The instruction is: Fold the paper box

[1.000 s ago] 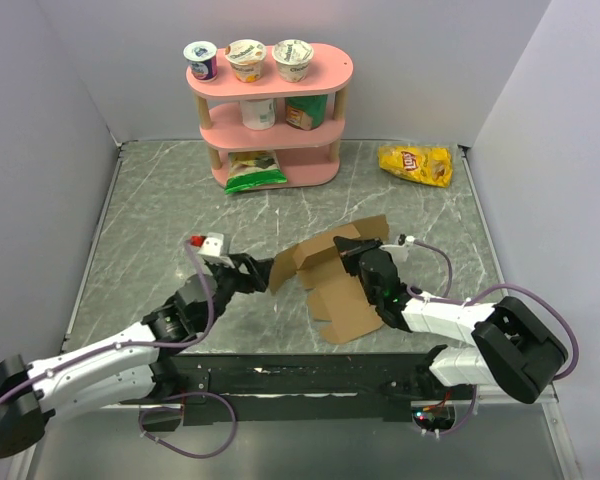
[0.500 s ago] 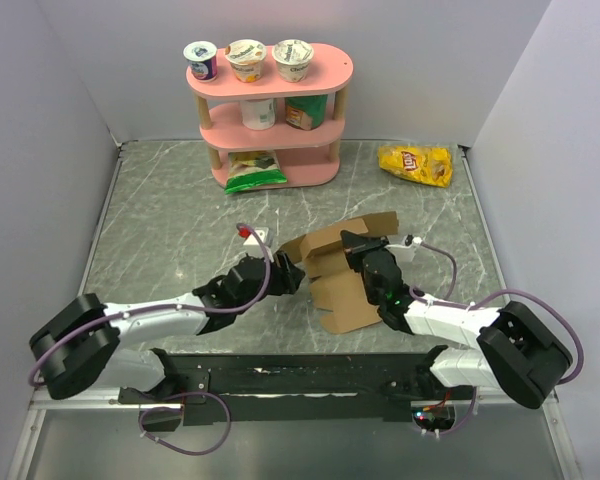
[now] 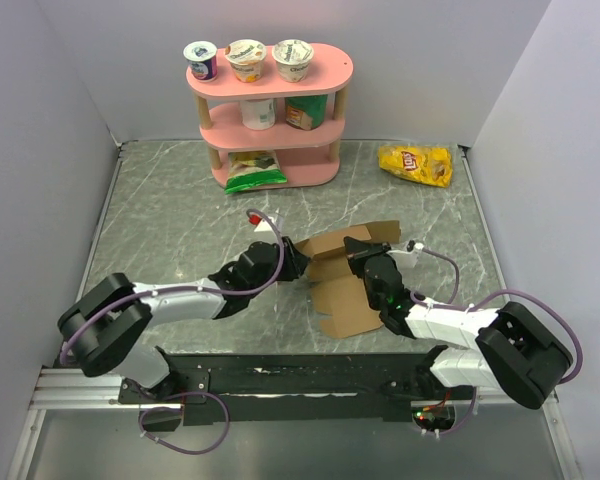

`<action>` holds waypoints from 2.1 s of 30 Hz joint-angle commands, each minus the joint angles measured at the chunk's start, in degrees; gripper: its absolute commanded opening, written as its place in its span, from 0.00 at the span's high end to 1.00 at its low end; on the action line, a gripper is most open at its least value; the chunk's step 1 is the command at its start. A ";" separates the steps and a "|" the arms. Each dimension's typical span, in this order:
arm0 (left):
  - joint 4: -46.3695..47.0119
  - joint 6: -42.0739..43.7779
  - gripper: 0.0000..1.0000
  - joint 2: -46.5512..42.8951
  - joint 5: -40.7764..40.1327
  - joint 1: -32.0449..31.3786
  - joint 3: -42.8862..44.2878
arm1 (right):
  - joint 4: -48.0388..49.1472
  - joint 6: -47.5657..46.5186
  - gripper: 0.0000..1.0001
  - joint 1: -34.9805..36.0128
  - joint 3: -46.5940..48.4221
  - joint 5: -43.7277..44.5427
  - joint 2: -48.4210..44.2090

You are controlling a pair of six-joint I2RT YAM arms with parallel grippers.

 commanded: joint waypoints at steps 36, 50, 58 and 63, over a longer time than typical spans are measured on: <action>3.30 2.42 0.65 4.33 21.61 6.12 -0.98 | -5.12 0.07 1.00 0.34 -1.54 4.41 -2.43; 5.67 -1.01 0.73 10.93 15.03 6.12 -2.82 | -7.49 -0.45 1.00 0.42 -1.80 5.38 -4.63; 9.72 -1.01 0.75 18.84 18.54 6.12 1.03 | -6.97 -0.28 1.00 0.34 -1.63 4.85 -3.40; 9.10 0.13 0.76 21.04 18.54 6.12 2.97 | -7.32 -0.63 1.00 0.34 -0.93 4.85 -3.13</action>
